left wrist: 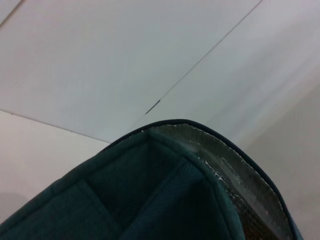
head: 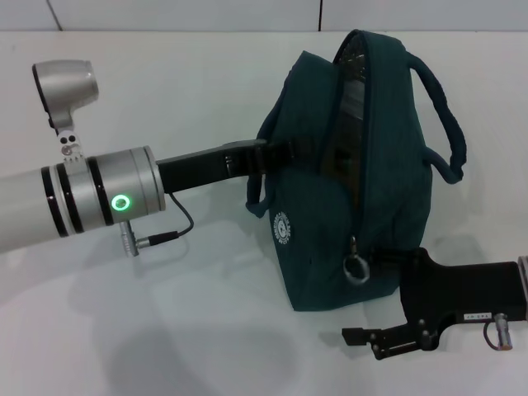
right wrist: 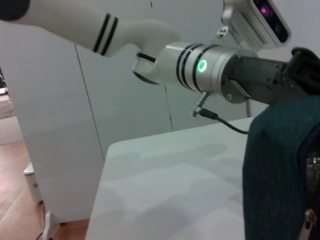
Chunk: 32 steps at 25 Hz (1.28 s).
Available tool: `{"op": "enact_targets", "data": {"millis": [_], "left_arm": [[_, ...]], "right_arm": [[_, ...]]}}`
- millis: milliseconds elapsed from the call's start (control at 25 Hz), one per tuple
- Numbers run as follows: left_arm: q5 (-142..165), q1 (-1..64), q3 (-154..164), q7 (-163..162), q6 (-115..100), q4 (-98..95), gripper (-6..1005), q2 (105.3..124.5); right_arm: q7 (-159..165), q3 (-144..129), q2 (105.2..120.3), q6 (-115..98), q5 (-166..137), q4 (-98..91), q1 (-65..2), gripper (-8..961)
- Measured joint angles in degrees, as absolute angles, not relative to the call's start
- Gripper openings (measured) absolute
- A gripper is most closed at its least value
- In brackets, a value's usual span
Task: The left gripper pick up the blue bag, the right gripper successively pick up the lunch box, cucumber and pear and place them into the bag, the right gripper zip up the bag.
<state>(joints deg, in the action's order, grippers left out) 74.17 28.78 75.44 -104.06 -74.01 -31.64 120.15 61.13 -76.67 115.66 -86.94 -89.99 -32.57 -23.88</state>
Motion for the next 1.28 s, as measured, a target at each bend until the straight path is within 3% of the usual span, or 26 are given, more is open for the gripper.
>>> {"op": "enact_targets", "data": {"millis": [640,1280], "left_arm": [[74.18,28.0,75.16,-104.06,-74.35,-31.55,31,120.08],[74.18,27.95,75.23,-104.06,-74.44,-31.55,32,120.06]], "right_arm": [[59.93,-73.71,115.39,-87.11,-88.03,-32.57,-22.41,888],[59.64,-73.51,115.49,-87.17,-87.36,-30.97,-23.13,444]]}}
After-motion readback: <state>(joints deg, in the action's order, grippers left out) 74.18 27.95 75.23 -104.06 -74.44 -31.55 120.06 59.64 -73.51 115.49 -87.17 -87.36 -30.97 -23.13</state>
